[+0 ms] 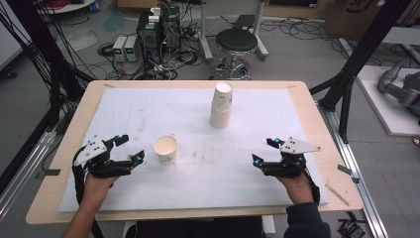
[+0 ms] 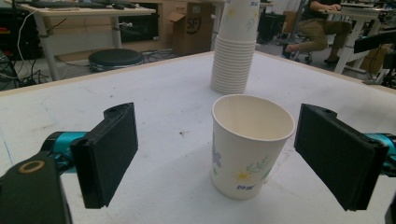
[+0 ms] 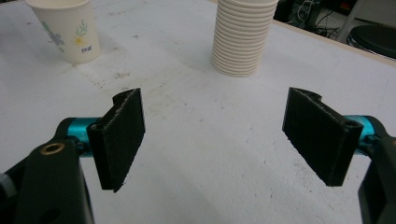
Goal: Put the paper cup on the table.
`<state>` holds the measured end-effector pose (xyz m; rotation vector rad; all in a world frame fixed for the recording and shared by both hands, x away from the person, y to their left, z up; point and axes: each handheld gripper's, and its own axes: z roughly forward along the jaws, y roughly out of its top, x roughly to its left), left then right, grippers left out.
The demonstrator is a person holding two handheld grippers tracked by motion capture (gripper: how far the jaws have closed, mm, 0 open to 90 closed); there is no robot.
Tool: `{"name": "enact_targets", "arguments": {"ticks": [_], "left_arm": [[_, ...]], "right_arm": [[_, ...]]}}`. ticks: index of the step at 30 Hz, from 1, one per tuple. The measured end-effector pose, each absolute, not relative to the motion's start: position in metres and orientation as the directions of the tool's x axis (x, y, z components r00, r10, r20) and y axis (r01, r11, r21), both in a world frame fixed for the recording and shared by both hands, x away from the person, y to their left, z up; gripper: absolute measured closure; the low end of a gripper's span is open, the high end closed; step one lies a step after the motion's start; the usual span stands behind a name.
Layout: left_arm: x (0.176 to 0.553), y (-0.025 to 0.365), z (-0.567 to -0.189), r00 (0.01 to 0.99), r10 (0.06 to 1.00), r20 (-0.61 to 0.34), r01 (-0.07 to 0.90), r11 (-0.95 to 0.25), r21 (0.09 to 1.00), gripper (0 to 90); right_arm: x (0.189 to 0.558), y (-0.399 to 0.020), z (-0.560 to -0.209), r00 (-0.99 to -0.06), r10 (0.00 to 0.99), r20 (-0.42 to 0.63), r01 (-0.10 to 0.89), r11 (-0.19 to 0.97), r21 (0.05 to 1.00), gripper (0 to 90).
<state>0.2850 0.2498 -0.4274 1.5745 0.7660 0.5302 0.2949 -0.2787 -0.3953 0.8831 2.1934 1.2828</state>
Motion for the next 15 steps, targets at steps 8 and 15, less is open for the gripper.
{"name": "enact_targets", "arguments": {"ticks": [8,15], "left_arm": [[0.2847,0.2515,-0.4271,0.666,0.741,-0.089,0.17,-0.035,0.985,13.8],[0.2847,0.253,-0.4271,0.659,0.747,-0.09,0.169,-0.031,0.985,13.8]], "right_arm": [[0.2948,-0.2767,-0.394,-0.701,0.71,-0.062,0.292,0.366,0.884,21.4],[0.2941,-0.2767,-0.3933,-0.701,0.711,-0.059,0.293,0.363,0.885,21.4]]}}
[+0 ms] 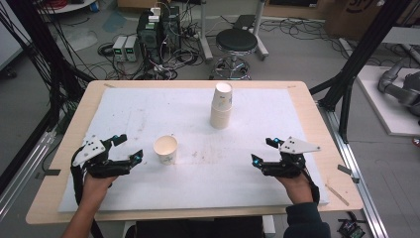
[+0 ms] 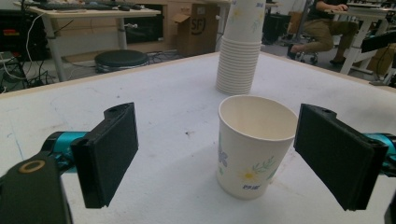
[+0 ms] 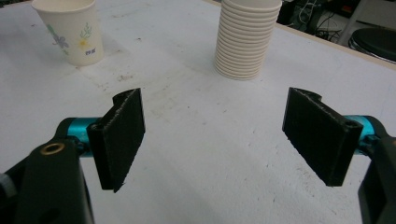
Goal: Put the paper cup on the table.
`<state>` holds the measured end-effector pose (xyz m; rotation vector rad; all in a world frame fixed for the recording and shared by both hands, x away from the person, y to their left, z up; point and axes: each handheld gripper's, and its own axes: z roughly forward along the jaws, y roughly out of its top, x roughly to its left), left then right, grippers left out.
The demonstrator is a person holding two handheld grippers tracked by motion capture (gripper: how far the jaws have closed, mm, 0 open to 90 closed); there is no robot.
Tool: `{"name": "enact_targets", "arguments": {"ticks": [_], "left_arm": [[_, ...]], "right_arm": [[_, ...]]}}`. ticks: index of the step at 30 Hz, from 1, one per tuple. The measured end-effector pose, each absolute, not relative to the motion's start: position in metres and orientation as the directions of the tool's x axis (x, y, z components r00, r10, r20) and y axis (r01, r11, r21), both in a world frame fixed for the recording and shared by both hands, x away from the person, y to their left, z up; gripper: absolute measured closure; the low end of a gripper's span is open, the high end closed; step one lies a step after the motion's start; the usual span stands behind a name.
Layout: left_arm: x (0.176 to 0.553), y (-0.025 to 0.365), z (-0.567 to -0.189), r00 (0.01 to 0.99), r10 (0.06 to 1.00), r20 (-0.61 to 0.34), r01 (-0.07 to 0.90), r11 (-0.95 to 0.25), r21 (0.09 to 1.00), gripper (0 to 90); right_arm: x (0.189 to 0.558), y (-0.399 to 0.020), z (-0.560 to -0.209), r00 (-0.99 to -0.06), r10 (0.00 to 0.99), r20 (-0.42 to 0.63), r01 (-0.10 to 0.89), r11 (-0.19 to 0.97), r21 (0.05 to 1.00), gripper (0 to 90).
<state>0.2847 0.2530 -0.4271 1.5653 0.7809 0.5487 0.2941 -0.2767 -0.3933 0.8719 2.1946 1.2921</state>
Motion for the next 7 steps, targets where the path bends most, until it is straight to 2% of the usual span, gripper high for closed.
{"name": "enact_targets", "arguments": {"ticks": [7], "left_arm": [[0.2854,0.2537,-0.4274,0.653,0.752,-0.09,0.169,-0.029,0.985,13.8]], "right_arm": [[0.2931,-0.2783,-0.3919,-0.7,0.712,-0.062,0.286,0.359,0.888,21.4]]}}
